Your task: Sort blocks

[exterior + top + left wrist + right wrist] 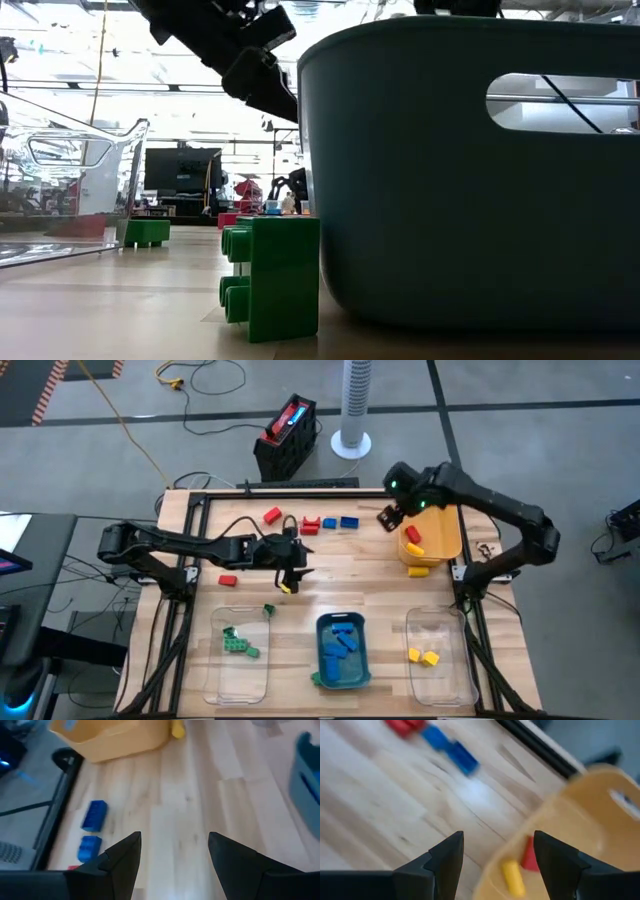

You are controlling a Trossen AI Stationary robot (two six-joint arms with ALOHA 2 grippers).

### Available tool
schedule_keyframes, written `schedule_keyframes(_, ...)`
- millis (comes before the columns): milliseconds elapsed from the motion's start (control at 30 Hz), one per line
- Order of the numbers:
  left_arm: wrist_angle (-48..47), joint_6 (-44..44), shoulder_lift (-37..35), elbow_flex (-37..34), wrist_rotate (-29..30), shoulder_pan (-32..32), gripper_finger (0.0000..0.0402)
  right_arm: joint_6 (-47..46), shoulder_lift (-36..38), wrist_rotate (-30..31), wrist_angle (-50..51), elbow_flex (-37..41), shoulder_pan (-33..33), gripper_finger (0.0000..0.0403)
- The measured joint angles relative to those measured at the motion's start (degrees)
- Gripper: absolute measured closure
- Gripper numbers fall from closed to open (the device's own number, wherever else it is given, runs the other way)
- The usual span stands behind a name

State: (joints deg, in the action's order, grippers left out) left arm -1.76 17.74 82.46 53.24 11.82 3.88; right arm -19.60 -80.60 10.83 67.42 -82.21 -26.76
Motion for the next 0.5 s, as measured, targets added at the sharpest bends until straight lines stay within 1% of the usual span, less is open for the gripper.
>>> schedule_keyframes(100,-0.24,-0.81,-2.5,-1.45,0.08,1.36,0.0175,-0.01,-0.1,1.31,-4.08,0.02,6.34,0.0153)
schedule_keyframes(233,-0.52,-1.33,-7.45,-3.58,0.08,2.3,0.0175,0.56,-1.96,1.37,-8.86,0.02,12.93,0.0153)
schedule_keyframes(500,1.09,-0.97,-18.13,-11.4,0.09,4.21,0.0175,0.79,-6.62,2.22,-14.45,0.09,20.76,0.0153)
